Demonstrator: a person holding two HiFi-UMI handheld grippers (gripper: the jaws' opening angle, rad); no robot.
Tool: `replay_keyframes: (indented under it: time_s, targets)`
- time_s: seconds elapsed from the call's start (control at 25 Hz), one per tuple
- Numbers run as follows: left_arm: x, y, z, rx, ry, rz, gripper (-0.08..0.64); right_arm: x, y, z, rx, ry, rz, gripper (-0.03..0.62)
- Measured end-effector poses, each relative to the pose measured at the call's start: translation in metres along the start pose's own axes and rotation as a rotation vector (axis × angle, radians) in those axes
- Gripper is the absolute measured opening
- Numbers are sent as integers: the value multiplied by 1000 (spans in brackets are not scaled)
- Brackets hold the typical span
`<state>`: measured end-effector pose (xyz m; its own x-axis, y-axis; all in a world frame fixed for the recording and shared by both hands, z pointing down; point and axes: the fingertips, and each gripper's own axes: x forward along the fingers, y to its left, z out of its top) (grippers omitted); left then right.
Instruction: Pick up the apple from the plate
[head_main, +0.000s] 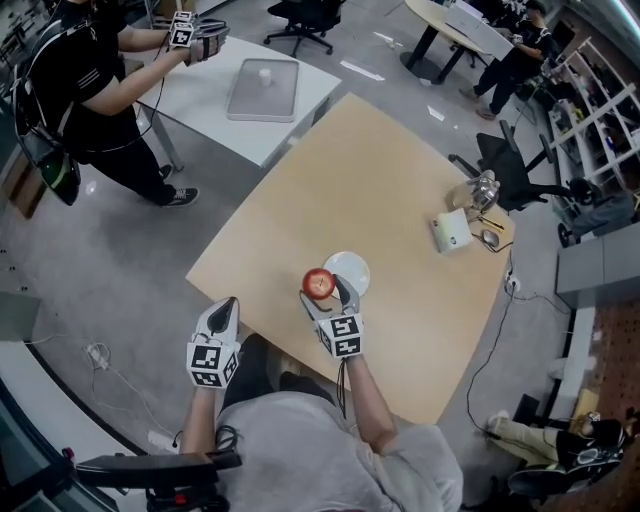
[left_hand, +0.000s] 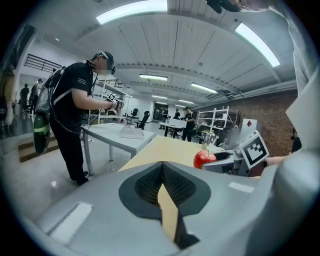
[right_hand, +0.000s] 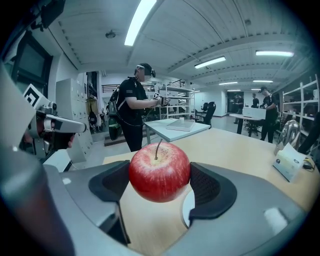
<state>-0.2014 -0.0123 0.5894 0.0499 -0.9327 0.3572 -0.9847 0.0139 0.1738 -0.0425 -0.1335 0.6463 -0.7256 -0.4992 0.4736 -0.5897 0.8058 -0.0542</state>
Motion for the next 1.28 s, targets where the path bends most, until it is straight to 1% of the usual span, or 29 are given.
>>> replay_keyframes:
  time_s: [0.52,0.92,1.28]
  targets:
    - [12,41,-1,-17,37,7,20,52,13,5,0,30,26,382]
    - [32,69,-4,-36,67,15,20,97,11,9,-6,47,41,382]
    - [54,87,-9,-57,98,18,20,139,1,2,-5,83,50,382]
